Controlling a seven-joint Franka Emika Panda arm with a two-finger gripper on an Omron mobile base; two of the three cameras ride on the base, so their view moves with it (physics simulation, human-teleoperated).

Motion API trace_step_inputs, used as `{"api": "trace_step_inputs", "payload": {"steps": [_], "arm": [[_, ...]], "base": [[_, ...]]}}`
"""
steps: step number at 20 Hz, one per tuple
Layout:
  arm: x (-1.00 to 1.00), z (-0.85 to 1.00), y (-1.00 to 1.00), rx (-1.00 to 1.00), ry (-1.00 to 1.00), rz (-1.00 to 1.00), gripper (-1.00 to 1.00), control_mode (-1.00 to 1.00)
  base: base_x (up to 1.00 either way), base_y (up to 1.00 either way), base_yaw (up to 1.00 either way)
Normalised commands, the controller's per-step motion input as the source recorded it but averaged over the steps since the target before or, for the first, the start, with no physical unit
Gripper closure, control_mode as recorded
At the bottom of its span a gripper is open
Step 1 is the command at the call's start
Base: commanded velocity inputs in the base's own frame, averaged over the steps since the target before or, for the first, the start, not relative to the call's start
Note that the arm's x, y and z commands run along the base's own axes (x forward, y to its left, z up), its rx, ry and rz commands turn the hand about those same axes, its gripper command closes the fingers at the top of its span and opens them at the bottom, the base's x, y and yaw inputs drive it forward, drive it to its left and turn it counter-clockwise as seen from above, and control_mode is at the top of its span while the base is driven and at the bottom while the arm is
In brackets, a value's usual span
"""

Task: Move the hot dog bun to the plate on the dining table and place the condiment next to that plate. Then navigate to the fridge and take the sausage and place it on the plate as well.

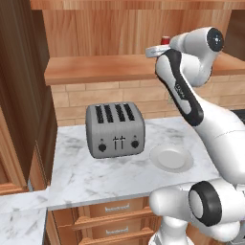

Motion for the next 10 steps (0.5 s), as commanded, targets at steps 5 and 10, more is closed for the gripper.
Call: {"api": "trace_step_inputs", "payload": {"steps": [5,10], "arm": [[-1.0,0.0,-0.21,-0.04,0.13,-0.01,1.0,-1.0],[-1.0,-0.12,0.0,-0.07,0.18,-0.06,1.0,-1.0]], "base": [[0.0,0.0,0.0],[0.0,0.0,0.0]]}}
